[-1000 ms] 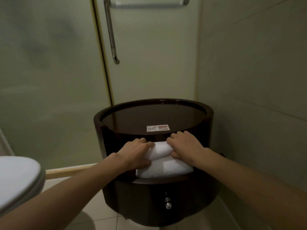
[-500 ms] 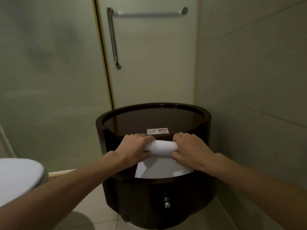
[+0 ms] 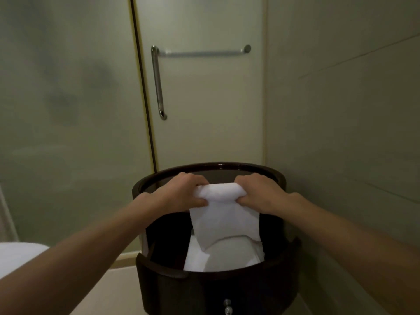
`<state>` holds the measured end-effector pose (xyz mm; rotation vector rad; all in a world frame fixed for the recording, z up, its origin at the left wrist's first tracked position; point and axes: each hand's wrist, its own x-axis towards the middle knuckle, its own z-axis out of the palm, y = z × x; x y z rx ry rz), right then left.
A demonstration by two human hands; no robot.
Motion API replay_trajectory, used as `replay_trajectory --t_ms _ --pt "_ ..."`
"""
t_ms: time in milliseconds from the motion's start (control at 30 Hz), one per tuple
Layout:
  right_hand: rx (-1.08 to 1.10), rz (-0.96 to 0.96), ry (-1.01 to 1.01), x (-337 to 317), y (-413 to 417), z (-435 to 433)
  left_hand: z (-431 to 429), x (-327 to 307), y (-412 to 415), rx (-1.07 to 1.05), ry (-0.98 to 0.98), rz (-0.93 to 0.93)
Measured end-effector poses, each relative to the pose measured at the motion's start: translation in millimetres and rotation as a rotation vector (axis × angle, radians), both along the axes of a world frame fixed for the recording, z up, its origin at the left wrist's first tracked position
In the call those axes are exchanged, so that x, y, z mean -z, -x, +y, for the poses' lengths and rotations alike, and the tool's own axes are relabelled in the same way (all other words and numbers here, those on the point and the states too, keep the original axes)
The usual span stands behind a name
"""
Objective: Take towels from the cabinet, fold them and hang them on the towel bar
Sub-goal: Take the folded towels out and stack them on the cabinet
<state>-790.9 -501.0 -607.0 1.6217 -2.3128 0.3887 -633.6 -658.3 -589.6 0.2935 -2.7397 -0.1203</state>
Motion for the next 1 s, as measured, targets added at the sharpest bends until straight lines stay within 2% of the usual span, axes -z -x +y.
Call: replay_trajectory --t_ms 233,500,633,733,833,900,1000 --pt "-0.017 0.017 0.041 -43 9 -7 -15 -46 10 0.017 -0.058 0.118" --pt "-0.027 0.107 0.069 -80 33 -43 -36 -84 38 -0.100 0.107 0.026" --pt "0.027 0.142 0.123 -74 47 -70 -56 -74 59 -0.145 0.135 0.108" --pt "0.067 0.193 0.246 -63 55 -89 -73 -61 73 -0.149 0.133 0.213" --pt "0.106 0.289 0.312 -51 60 -104 -86 -47 84 -0.137 0.217 0.277" --pt "0.106 0.368 0.311 -42 61 -110 -90 -35 87 -0.143 0.303 0.260" --pt "0.038 0.378 0.179 -17 61 -110 -89 -6 88 -0.182 0.380 0.064"
